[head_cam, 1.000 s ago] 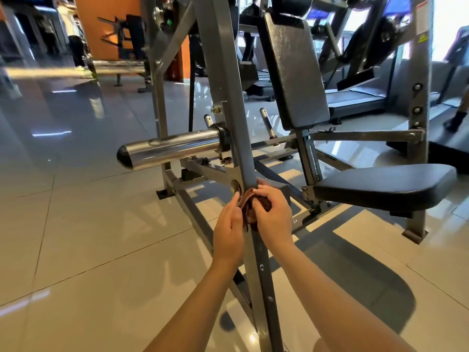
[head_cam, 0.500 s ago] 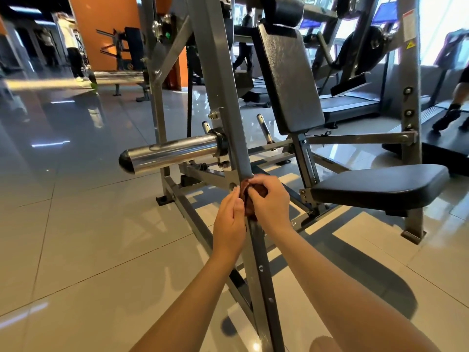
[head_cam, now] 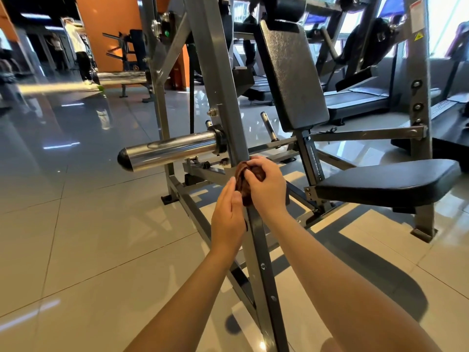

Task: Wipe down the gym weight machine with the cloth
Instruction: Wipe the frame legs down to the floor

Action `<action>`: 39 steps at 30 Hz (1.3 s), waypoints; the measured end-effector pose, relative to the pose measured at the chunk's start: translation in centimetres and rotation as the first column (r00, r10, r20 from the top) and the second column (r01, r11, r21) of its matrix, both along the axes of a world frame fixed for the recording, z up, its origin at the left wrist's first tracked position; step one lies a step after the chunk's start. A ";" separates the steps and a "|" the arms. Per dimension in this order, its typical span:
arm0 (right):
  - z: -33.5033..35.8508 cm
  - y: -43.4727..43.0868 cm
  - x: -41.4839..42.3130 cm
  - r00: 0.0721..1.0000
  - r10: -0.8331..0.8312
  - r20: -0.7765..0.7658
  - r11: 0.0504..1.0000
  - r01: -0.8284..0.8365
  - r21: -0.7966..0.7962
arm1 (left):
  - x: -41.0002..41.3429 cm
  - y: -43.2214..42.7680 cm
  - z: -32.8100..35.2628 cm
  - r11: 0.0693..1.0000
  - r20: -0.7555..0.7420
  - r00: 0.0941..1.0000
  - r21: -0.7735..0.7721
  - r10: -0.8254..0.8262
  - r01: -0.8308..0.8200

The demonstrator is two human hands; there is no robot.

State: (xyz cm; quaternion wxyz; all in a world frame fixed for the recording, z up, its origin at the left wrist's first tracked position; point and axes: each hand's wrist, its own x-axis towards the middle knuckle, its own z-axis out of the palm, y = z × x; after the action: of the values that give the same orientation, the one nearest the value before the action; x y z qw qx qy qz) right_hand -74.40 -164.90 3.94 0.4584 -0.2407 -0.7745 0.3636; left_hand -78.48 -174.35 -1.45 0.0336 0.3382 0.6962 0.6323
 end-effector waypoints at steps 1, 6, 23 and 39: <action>0.1 -0.1 -0.3 1.000 -0.002 0.005 1.000 0.002 -0.027 | -0.2 0.1 0.0 1.000 -0.005 1.000 -0.009 0.003 -0.003; -2.3 -0.4 2.3 0.995 -0.011 0.096 0.980 0.030 -0.199 | 1.0 0.3 -0.9 0.996 0.032 0.999 -0.092 0.010 -0.007; 16.9 -4.6 -5.3 0.915 0.268 0.302 0.955 -0.213 -0.204 | -6.5 -7.8 17.9 0.818 -0.255 0.963 -0.534 0.087 -0.215; 16.8 -5.9 -12.2 0.635 0.159 0.756 0.973 -0.232 -0.009 | -10.1 -13.1 17.4 0.837 -0.003 0.983 -0.524 0.183 -0.158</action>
State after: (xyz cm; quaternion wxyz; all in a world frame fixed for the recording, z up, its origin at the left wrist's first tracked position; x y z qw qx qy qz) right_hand -86.56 -170.80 20.70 0.0653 -0.2634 -0.9310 0.2440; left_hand -88.61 -187.46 15.93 0.0843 0.2380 0.8679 0.4278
